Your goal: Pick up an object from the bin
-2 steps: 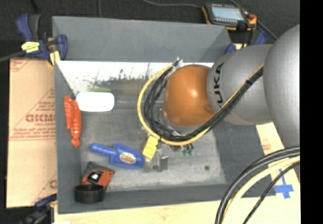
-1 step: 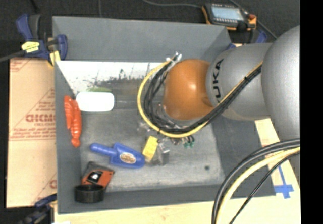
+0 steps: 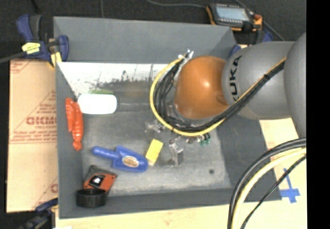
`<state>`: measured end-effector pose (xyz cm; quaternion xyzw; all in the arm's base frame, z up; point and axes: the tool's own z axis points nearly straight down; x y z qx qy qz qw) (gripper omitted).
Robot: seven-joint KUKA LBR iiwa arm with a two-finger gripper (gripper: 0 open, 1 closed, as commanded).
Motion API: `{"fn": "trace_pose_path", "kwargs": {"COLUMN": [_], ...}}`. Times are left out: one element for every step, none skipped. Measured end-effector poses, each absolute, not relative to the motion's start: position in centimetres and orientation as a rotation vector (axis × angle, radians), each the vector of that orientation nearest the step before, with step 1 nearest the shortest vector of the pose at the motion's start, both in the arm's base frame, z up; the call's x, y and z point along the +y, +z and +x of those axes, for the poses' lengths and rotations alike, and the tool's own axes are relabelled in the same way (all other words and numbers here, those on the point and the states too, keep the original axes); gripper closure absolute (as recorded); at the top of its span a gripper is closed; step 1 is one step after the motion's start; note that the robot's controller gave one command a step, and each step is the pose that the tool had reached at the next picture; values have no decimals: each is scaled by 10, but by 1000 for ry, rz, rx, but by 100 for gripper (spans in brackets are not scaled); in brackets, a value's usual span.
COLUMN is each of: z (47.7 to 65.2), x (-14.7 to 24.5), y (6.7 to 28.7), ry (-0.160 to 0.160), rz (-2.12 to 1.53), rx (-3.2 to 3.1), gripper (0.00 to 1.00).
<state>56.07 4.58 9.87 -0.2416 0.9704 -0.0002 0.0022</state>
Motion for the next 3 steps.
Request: {"fn": "trace_pose_path", "kwargs": {"z": [568,579,579], "x": [49,51,51], "y": [71,72,72], "ry": [0,0,0], "rz": [-1050,-1294,-1293], "rx": [2959,2857,2857], "gripper": [0,100,100]}}
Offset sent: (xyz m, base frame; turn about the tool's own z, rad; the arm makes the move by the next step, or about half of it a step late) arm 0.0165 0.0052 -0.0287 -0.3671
